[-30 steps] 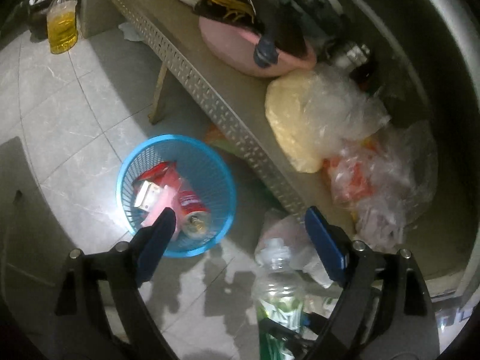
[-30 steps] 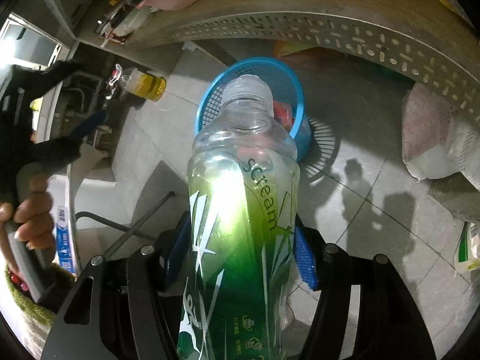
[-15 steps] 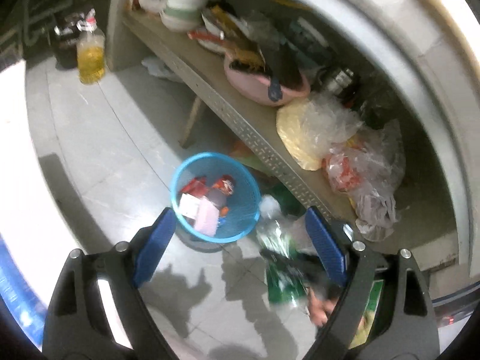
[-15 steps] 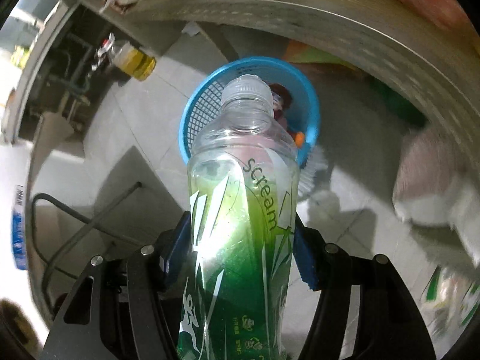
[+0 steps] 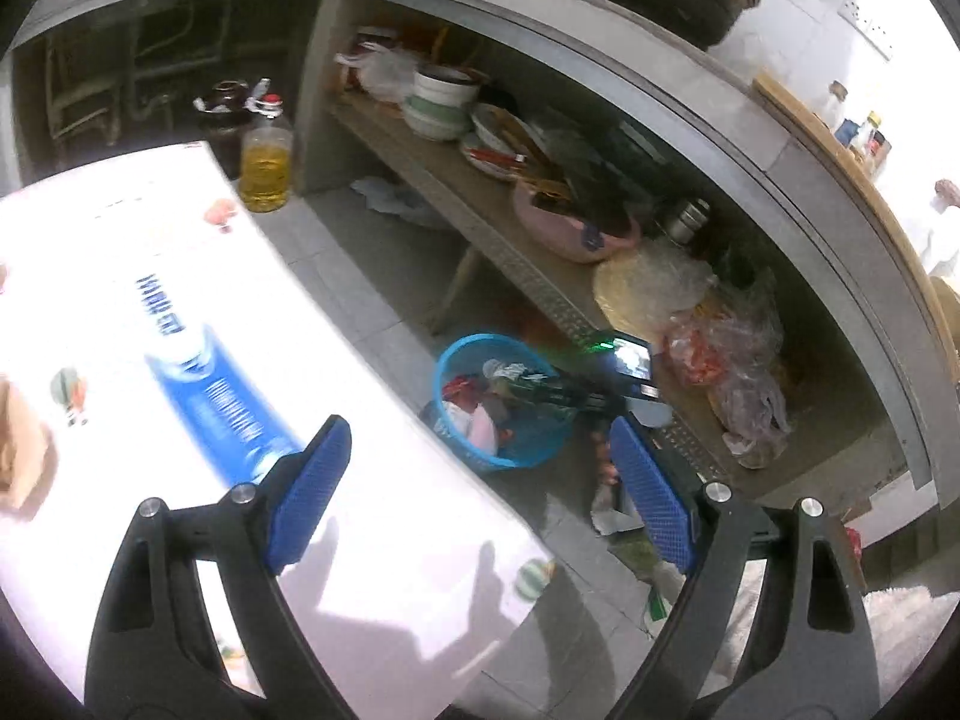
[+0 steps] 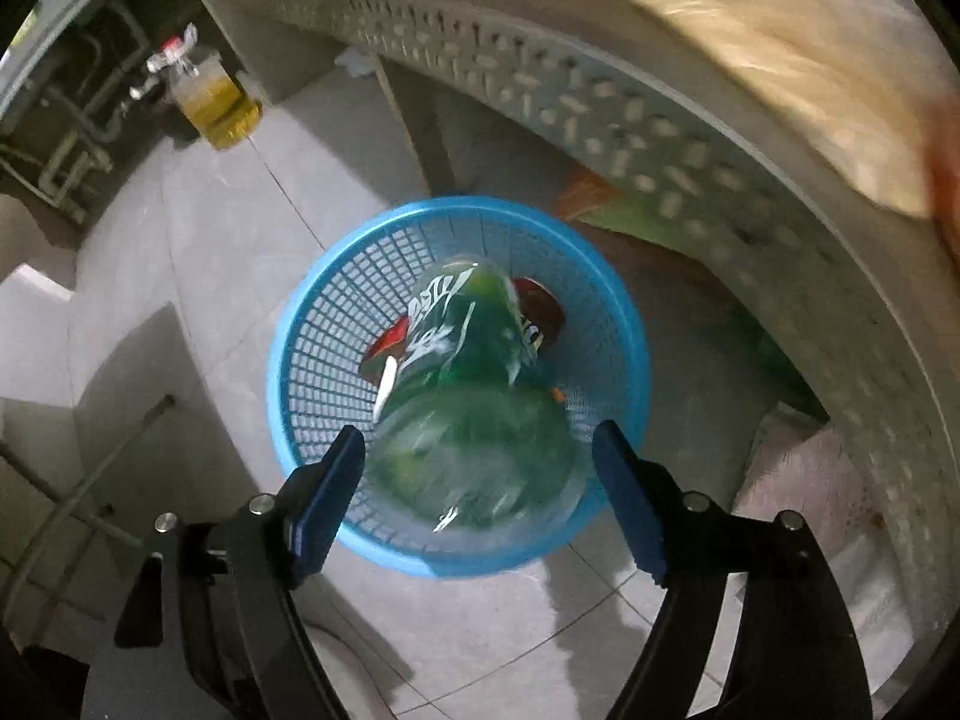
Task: Collect trash
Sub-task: 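Open both grippers over the wastebasket to drop the can and bottle, then move both grippers back from the wastebasket to the table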
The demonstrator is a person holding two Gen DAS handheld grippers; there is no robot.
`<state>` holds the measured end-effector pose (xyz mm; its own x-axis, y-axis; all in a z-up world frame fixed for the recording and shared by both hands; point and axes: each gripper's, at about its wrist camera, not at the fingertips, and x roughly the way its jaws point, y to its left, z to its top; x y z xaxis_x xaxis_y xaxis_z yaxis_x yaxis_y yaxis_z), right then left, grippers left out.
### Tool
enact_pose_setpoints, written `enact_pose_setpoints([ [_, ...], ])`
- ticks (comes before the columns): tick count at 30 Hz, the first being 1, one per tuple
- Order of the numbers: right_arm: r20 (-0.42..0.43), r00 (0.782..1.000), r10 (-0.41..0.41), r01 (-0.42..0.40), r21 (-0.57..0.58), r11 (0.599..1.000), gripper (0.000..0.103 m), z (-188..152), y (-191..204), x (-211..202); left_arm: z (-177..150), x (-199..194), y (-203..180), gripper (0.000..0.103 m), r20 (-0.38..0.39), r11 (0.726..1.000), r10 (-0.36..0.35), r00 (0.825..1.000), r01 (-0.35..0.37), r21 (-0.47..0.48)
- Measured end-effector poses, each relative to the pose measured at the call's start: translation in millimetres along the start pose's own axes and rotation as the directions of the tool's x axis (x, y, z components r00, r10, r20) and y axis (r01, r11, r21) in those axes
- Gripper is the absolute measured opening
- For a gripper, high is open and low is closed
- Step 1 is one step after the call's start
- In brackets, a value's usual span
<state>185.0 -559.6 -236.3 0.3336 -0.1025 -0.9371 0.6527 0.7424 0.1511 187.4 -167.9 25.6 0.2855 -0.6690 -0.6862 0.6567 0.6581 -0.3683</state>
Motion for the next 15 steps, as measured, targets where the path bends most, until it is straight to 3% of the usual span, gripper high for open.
enact_pose_setpoints([
  [15, 0.157, 0.987, -0.044, 0.046, -0.010, 0.999, 0.076, -107, -15, -106, -37, -38, 25, 0.084, 0.037, 0.999, 0.017, 0.999, -0.016, -0.032],
])
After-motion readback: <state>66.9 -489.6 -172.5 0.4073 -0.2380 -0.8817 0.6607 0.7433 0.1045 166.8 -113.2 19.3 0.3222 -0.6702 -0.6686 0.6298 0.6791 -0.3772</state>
